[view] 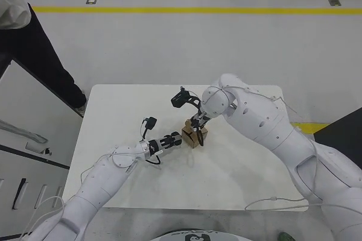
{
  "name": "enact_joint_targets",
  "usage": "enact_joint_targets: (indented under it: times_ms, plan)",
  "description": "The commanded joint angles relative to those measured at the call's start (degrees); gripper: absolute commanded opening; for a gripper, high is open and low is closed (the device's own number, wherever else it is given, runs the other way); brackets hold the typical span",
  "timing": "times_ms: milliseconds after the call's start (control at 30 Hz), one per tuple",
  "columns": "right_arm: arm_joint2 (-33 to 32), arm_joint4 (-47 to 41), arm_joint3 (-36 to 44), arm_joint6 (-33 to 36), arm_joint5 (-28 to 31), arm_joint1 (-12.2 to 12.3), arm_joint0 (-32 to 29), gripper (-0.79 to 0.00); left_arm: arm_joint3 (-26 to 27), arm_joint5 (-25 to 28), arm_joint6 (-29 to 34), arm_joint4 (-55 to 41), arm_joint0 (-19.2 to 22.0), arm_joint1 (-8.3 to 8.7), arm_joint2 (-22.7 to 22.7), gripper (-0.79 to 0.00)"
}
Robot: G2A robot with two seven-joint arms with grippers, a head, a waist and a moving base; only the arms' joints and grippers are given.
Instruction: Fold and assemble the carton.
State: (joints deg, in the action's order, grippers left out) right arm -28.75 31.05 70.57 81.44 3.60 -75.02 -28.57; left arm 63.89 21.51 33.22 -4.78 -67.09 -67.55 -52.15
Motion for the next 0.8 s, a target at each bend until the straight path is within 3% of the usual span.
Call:
enact_joint_targets:
  times_ms: [0, 167, 267, 400, 767]
  plan:
    - [0.5, 0.1, -0.2, 0.3, 0.2, -0.4, 0.2, -0.686, 0.0, 0.0, 0.0, 0.0, 0.0, 0.0, 0.0, -0.785]
    - [1.6, 0.9, -0.8, 0.7, 0.5, -1.2, 0.7, -0.665, 0.0, 0.0, 0.0, 0.0, 0.0, 0.0, 0.0, -0.785]
    - [1.8, 1.2, -1.1, 0.7, 0.2, -1.6, 0.9, -0.566, 0.0, 0.0, 0.0, 0.0, 0.0, 0.0, 0.0, -0.785]
    - [2.2, 2.3, -1.0, 1.2, -0.2, -2.0, 1.1, -0.551, 0.0, 0.0, 0.0, 0.0, 0.0, 0.0, 0.0, -0.785]
    - [2.2, 3.6, -1.5, 1.9, -0.7, -2.4, 0.2, -0.699, 0.0, 0.0, 0.0, 0.0, 0.0, 0.0, 0.0, -0.785]
